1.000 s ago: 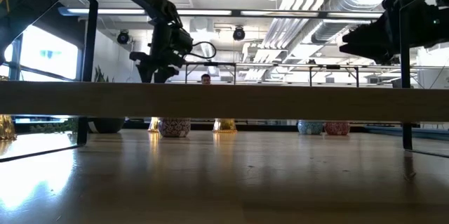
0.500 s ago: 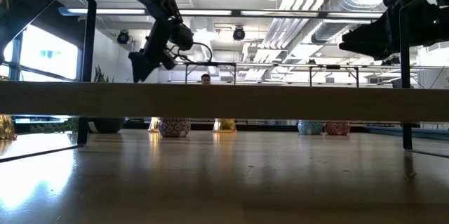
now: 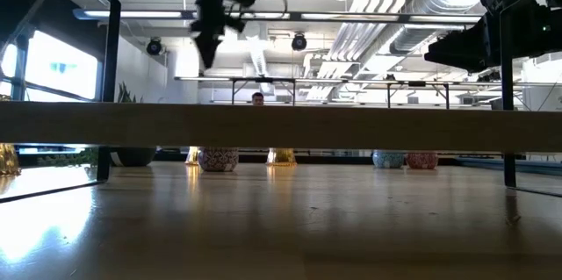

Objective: Pick & Place candle stick holders
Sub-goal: Put the top right gold glass candle holder on the shelf

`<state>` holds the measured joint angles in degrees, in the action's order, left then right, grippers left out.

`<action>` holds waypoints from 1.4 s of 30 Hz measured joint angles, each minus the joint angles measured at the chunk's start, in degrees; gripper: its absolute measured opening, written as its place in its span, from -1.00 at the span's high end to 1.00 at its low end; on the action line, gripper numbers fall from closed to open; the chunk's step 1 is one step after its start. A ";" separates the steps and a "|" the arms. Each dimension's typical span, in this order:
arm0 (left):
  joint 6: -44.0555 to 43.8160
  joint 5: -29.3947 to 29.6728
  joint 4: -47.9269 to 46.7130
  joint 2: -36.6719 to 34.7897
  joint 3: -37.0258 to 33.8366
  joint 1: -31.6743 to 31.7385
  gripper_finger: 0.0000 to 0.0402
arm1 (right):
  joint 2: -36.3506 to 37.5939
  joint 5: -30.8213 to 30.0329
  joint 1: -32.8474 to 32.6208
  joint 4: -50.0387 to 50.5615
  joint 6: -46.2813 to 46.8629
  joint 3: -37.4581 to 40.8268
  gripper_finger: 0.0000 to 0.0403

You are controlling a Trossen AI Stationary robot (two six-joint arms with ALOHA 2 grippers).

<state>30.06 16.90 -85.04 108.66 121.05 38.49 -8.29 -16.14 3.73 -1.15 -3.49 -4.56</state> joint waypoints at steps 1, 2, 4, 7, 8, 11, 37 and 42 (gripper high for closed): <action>-4.86 -2.97 0.39 0.02 1.43 -0.85 -0.18 | 0.00 0.01 0.00 0.00 0.00 0.00 -0.24; -9.12 -5.55 0.58 0.02 2.54 -1.62 -0.18 | 0.00 0.10 0.01 0.01 0.00 0.00 -0.24; -18.74 -10.20 3.43 -0.07 3.60 -3.16 -0.18 | 0.00 0.57 0.01 0.02 0.00 0.00 -0.24; -29.34 -12.30 5.46 0.08 3.57 -4.76 -0.18 | 0.00 2.30 0.01 0.07 0.00 0.00 -0.24; -31.36 -11.95 5.08 0.11 3.56 -5.01 -0.18 | 0.00 3.17 0.00 0.09 0.02 0.00 -0.24; -35.93 -10.41 4.62 0.47 3.12 -4.90 -0.18 | 0.00 5.70 0.00 0.74 0.69 0.00 -0.24; -52.48 -24.13 1.40 8.72 2.91 -0.36 -0.18 | 0.00 10.77 -0.02 2.64 4.78 0.02 -0.24; -41.18 -25.05 10.85 8.72 2.92 -4.14 -0.18 | 0.00 10.77 -0.01 2.64 4.05 0.02 -0.24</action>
<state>-11.11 -8.15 -74.19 117.38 123.97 34.35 -8.29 -5.38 3.72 1.50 0.56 -4.54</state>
